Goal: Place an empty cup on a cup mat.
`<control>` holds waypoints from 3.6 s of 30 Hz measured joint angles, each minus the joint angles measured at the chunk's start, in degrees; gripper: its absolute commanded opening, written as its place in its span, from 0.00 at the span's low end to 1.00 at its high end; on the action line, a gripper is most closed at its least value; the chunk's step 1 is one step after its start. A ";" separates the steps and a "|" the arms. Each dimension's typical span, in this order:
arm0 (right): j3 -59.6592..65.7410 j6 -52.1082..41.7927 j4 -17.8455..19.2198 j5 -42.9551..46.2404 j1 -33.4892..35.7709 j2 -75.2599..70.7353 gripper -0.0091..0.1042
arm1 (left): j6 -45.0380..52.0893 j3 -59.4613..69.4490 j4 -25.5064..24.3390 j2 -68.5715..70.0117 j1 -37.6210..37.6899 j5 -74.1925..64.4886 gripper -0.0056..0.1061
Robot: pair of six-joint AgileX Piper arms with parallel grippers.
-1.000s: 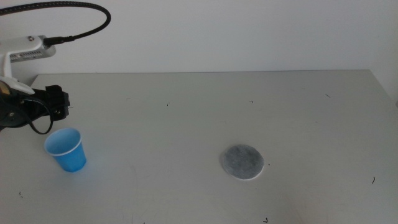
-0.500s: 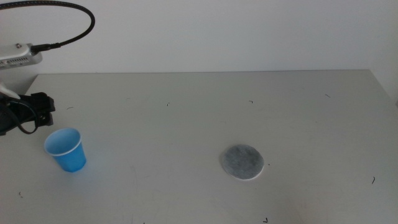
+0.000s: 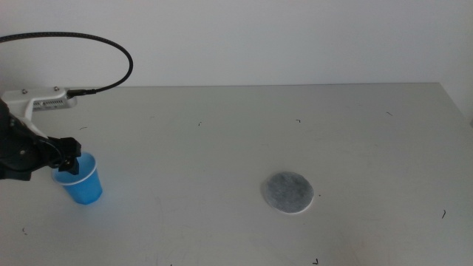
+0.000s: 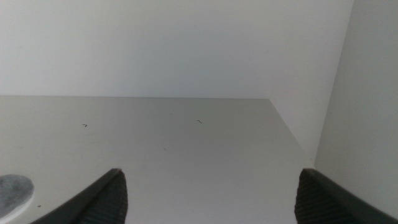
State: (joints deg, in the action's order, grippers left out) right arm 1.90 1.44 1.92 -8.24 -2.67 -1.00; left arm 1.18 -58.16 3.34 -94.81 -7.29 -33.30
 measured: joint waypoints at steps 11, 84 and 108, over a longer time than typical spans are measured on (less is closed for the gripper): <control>0.00 0.00 0.00 0.00 0.00 0.00 0.91 | 0.92 -0.11 1.13 -4.03 0.00 3.23 0.55; 0.00 0.00 0.00 0.00 0.00 0.00 0.91 | -5.77 -27.99 7.97 -18.38 47.06 -2.20 0.99; 0.00 0.00 0.00 0.00 0.00 0.00 0.91 | -5.66 -27.94 -12.72 20.72 41.55 -22.35 0.99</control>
State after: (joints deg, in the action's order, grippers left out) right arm 1.90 1.44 1.92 -8.24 -2.67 -1.00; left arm -4.48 -86.10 -9.39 -74.09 34.27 -55.64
